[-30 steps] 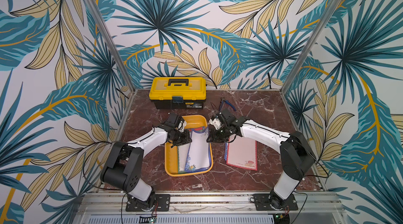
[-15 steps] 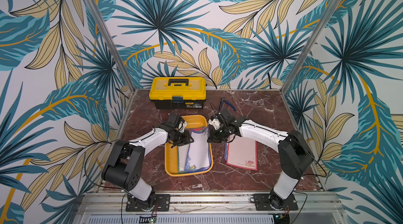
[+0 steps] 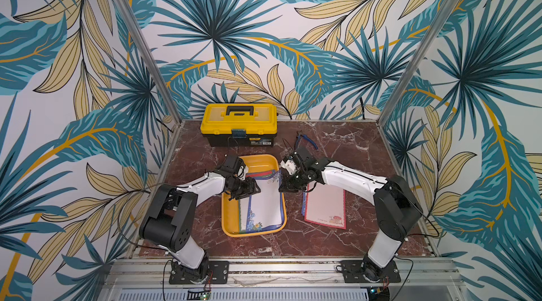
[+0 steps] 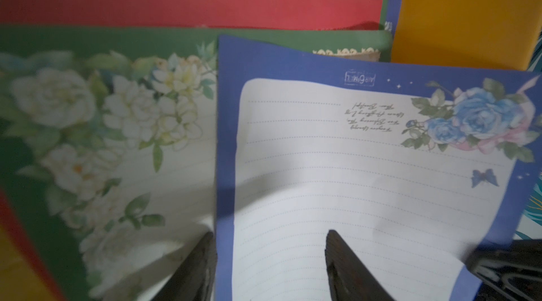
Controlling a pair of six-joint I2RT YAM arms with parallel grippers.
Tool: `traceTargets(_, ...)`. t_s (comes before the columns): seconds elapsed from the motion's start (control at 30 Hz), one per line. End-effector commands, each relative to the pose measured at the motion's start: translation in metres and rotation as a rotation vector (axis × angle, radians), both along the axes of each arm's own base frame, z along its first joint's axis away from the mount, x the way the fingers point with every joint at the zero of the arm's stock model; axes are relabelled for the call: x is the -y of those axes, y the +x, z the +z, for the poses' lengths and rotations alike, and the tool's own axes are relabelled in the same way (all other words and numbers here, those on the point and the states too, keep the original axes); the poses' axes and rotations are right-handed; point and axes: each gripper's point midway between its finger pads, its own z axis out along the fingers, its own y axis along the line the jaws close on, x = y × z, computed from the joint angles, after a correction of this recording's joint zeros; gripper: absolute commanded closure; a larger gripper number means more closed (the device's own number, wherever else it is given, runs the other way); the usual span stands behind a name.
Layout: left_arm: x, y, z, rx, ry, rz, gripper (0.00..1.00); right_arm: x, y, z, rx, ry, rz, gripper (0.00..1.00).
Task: Take out the stationery paper from the storage box
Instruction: Pick up the stationery paper from the storage box.
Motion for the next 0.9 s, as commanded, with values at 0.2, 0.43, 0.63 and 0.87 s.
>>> traceTargets(0.2,-0.01,-0.002,-0.018,-0.025,0.048,0.007,0.32,-0.009,-0.005,0.021,0.044,0.086,0.036,1.0)
traceTargets(0.43,-0.015,0.007,0.012,0.072,0.037,0.03,0.3,-0.016,-0.006,0.047,0.103,0.171,0.059,1.0)
traceTargets(0.63,-0.018,0.017,0.074,0.288,0.013,0.007,0.26,-0.012,-0.008,0.086,0.221,0.214,0.086,1.0)
traceTargets(0.87,-0.018,0.02,0.139,0.5,-0.016,-0.026,0.25,0.014,-0.027,0.128,0.303,0.177,0.09,1.0)
